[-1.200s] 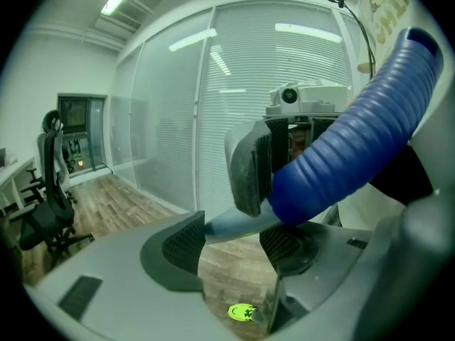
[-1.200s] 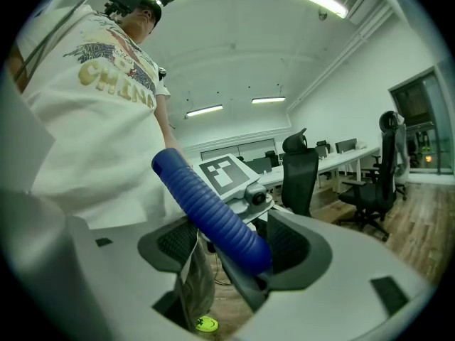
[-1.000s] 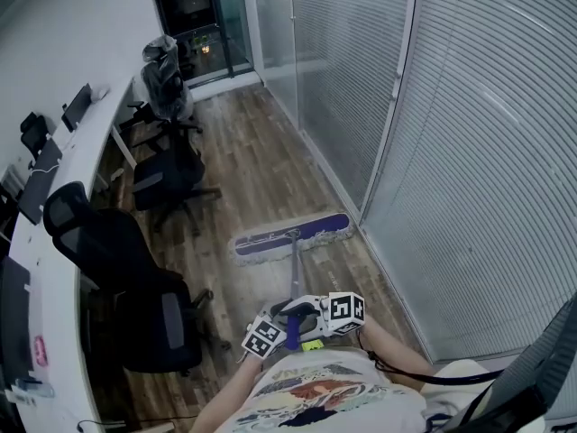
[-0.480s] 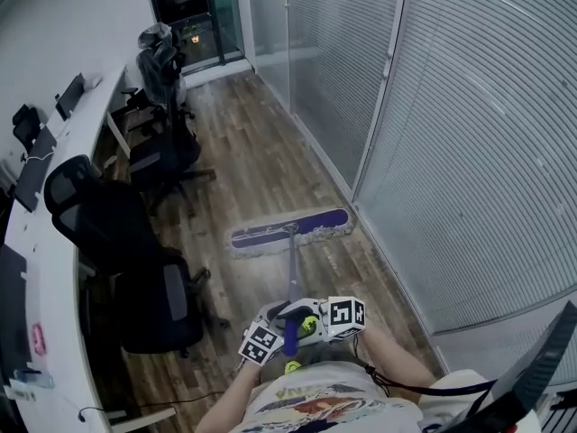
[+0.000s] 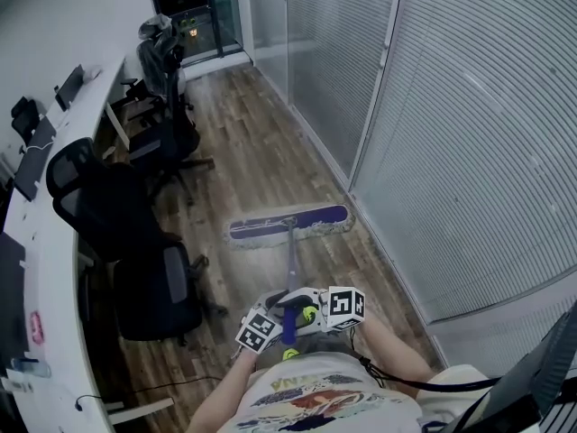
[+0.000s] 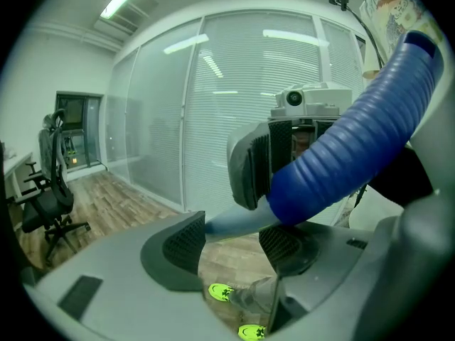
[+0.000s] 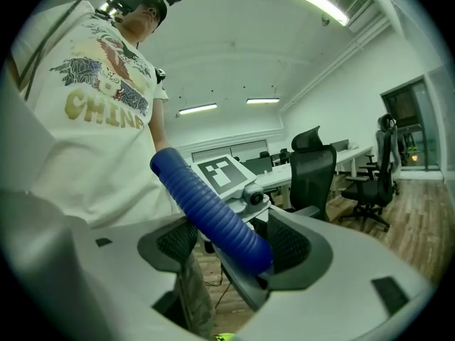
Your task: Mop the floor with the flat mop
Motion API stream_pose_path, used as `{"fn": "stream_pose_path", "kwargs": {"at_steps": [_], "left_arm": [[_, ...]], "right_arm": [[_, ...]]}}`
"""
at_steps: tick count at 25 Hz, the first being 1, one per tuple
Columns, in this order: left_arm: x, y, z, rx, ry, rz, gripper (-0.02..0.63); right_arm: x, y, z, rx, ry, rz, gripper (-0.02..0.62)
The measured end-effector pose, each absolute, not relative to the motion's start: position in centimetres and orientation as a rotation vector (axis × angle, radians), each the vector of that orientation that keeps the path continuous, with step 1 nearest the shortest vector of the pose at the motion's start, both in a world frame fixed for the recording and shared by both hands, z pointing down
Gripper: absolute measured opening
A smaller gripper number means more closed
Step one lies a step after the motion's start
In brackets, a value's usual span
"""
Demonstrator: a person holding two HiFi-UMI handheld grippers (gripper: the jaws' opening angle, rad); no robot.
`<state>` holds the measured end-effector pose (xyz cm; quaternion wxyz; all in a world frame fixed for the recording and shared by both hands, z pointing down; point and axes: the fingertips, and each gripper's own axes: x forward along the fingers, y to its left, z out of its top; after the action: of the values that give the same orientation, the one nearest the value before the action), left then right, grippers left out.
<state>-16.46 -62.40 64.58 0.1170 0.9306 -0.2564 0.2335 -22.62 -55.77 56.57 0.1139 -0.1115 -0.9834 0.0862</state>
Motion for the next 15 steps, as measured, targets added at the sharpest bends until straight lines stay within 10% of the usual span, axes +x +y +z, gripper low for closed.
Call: {"fn": "stream_pose_path", "kwargs": {"at_steps": [15], "left_arm": [[-16.5, -64.2, 63.8, 2.72, -0.722, 0.697, 0.216]], "right_arm": [[-22.7, -57.7, 55.6, -0.326, -2.93, 0.262, 0.279]]}}
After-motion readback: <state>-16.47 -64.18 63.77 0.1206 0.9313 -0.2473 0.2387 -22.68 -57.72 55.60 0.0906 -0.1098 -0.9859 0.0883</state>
